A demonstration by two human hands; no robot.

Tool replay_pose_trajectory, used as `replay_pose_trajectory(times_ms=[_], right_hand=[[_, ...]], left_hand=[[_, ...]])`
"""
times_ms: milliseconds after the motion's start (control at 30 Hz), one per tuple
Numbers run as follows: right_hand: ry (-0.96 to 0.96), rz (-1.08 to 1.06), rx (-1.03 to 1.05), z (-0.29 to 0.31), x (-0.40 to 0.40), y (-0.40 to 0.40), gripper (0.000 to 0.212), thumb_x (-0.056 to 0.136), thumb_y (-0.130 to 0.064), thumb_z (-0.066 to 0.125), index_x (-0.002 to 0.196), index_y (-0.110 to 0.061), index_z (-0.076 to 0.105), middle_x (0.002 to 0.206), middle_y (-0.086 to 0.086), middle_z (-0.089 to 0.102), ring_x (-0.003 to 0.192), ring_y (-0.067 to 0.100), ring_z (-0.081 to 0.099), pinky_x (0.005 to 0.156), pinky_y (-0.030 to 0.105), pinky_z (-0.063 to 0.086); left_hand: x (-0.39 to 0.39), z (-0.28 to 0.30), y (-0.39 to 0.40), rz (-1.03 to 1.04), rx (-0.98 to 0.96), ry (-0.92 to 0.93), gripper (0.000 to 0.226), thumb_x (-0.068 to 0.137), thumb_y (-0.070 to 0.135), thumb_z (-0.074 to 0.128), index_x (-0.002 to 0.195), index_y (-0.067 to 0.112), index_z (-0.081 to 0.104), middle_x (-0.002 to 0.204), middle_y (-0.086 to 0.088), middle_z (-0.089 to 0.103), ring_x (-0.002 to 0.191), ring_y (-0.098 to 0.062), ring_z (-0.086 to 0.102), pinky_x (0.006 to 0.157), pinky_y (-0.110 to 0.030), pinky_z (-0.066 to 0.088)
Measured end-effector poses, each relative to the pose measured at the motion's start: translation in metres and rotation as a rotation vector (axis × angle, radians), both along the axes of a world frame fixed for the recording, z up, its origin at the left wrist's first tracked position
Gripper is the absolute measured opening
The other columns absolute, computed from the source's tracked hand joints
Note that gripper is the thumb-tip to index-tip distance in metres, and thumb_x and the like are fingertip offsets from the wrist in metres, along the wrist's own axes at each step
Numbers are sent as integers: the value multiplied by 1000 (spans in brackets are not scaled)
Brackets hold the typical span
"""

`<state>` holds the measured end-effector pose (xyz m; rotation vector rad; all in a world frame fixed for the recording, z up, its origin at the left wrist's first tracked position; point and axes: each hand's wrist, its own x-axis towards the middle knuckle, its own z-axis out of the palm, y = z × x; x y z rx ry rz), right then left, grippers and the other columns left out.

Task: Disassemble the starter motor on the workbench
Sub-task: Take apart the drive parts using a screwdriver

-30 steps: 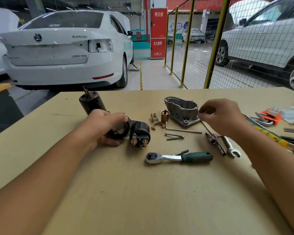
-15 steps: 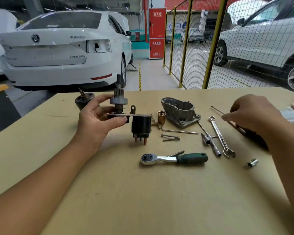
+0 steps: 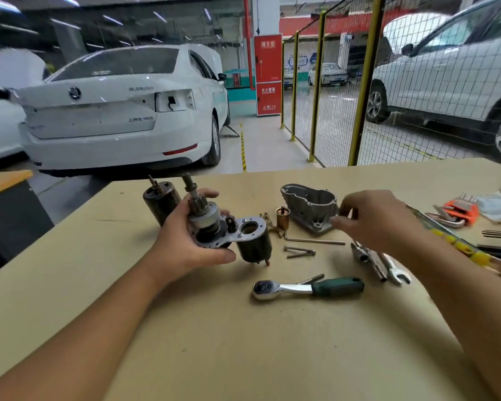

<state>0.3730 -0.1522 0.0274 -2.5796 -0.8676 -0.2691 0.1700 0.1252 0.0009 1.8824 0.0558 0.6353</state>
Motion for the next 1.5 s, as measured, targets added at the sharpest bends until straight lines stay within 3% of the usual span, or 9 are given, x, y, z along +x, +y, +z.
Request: replay_pose_trajectory(times_ms=[200,467,633,767,900,1033,1133,1300,1500], right_hand=[[-16,316,-301,-11,-37,33,28,89,-51,67,110,-33,70,108,-10,58,100,14,58,84,37,54],[23,310,-201,-19,-40,39,8,93,-35,69,97,-28,68,97,-6,61,95,18,60,82,33,52],[6,495,100,-19,-47,33,49,87,-49,69,133,-36,58,115,-16,56,100,-1,53,88,23,48],[-19,673,171,-14,-67,38,70,84,-64,65,147,-45,42,129,-19,54,114,-2,52,90,13,42],[-46,638,236,-21,-76,50,70,82,-48,76,145,-35,49,123,-9,62,108,9,58,88,25,48],[-30,564,221,-26,-78,56,76,74,-59,77,140,-42,43,117,-18,59,96,2,53,77,14,42],[107,543,352,-28,-87,62,70,66,-61,75,126,-42,45,102,-22,63,89,-1,62,69,12,51],[245,487,517,-28,-91,61,53,62,-42,83,104,-40,50,78,-12,67,70,2,67,56,23,56],[379,438,547,-26,-91,60,67,53,-46,86,114,-38,59,92,-21,67,87,-10,63,62,8,49]], left_hand=[[3,-6,1,9,42,11,92,52,2,99,125,36,55,117,-4,73,111,-22,73,90,-26,58],[4,-8,2,27,83,52,89,45,18,101,117,41,54,118,0,73,112,-19,72,93,-28,58],[2,-5,-1,32,142,22,84,51,16,98,120,37,55,123,0,71,118,-19,69,102,-49,56],[3,1,-7,51,203,-11,90,53,20,99,129,37,55,123,5,70,119,-16,68,102,-48,56],[3,4,-10,31,165,-24,100,48,23,103,134,42,55,126,1,69,120,-18,68,104,-48,54],[9,3,-16,58,53,-134,100,46,20,104,132,46,59,126,1,72,118,-17,69,98,-36,57],[16,0,-22,107,-86,-218,103,45,17,100,136,33,56,120,-8,73,107,-26,74,88,-37,61],[25,-4,-36,135,-198,-213,105,46,8,95,140,23,50,114,-14,73,107,-26,74,93,-35,60],[21,2,-37,80,-195,-179,96,51,5,98,135,21,55,118,-12,72,111,-28,72,95,-37,59]])
